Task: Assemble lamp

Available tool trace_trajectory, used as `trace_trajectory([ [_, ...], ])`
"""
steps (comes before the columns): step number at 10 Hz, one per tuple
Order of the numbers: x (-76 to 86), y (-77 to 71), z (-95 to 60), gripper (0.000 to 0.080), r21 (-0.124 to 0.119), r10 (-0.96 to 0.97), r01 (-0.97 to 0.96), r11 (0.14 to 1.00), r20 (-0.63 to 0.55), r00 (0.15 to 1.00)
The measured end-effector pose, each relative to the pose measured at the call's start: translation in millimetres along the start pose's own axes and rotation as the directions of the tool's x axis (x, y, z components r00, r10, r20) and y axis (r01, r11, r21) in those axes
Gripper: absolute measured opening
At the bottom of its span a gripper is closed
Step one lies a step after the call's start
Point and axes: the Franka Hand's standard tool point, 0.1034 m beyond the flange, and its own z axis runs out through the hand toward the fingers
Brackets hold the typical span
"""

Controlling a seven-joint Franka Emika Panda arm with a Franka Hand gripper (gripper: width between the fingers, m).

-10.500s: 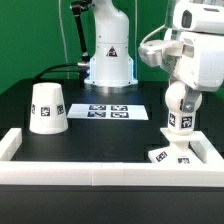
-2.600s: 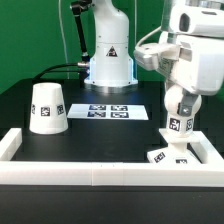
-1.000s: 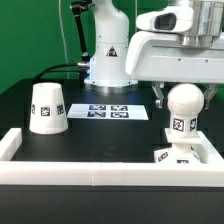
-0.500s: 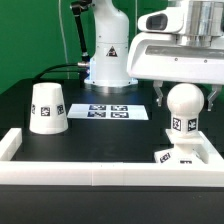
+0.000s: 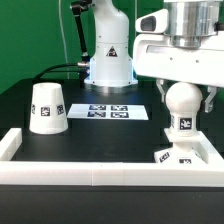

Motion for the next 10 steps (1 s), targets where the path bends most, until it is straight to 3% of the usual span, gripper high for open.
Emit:
trace_trajectory([
  [4,-2.4,-1.9,1.9,0.0577,-0.010,0.322,-0.322,0.947,0.049,0.946],
  [9,-8.8,-7.8,1.7,0.0566,-0.008,0.455,-0.456,0.890,0.056,0.889],
  [10,-9.3,-8.1,1.8,0.0667,-0.008,0.452,-0.452,0.892,0.057,0.890],
])
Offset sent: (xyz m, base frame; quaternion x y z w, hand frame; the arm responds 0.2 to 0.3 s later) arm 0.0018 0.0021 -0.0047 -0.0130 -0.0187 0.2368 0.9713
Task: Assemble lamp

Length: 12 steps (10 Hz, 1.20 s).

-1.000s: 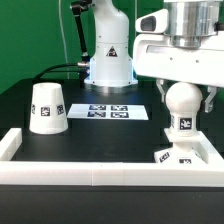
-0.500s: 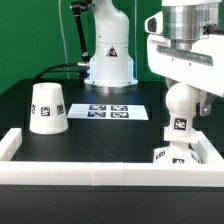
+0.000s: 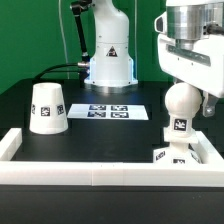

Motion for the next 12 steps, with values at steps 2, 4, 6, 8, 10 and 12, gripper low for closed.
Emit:
trace_trajectory([
  [2,-3.3,1.6,-1.4,0.0689,-0.004,-0.043,0.043,0.999,-0.004,0.999],
  [4,-23.4,17.6,-8.2,0.0698,-0.024,-0.171,0.170,0.985,-0.024,0.985],
  [6,-34.0,39.4,-4.5,0.0699,-0.078,-0.349,0.344,0.936,-0.055,0.935],
  [8,-33.6,45.7,0.6,0.0699,-0.078,-0.350,0.345,0.935,-0.055,0.935],
  [10,-34.1,45.8,1.2,0.0699,-0.078,-0.353,0.348,0.934,-0.053,0.934],
  [12,-37.8,52.5,3.5,0.0699,-0.114,-0.504,0.495,0.861,-0.071,0.861],
])
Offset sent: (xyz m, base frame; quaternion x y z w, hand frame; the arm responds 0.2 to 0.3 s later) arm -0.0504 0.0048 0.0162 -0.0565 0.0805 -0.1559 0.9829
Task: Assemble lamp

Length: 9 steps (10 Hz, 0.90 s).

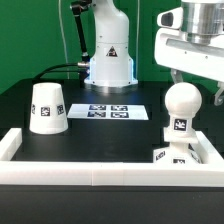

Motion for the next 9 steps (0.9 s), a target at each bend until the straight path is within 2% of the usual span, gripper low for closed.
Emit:
trace_trajectory([
  [1,-5.2,10.9,6.0,0.0699,0.002,-0.103,0.103,0.995,-0.008,0.995],
  [2,-2.6,24.7,10.1,0.0699,-0.006,-0.186,0.186,0.983,-0.006,0.983],
  [4,12.3,42.7,12.5,0.0699,-0.003,-0.312,0.312,0.950,-0.013,0.950],
  [6,12.4,43.6,13.4,0.0699,-0.004,-0.313,0.313,0.950,-0.012,0.950],
  [9,29.2,58.8,15.0,0.0699,-0.006,-0.341,0.340,0.940,-0.010,0.940],
])
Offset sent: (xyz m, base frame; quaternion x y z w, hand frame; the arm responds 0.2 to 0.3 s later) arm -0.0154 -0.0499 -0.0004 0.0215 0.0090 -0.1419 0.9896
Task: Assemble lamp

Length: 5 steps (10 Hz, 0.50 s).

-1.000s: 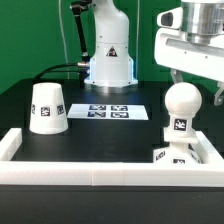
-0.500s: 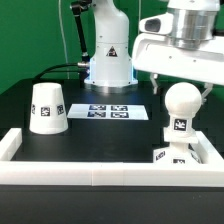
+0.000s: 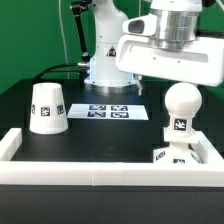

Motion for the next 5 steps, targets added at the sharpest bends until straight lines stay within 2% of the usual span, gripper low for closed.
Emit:
trace_trajectory([
  [1,2.7,23.1,2.9,0.0699,-0.002,-0.126,0.126,0.992,-0.008,0.992],
  [3,1.7,71.7,5.4,0.0699,-0.007,-0.197,0.197,0.980,-0.009,0.980],
  [5,9.0,103.8,3.5,0.0699,-0.012,-0.235,0.235,0.972,-0.007,0.972],
])
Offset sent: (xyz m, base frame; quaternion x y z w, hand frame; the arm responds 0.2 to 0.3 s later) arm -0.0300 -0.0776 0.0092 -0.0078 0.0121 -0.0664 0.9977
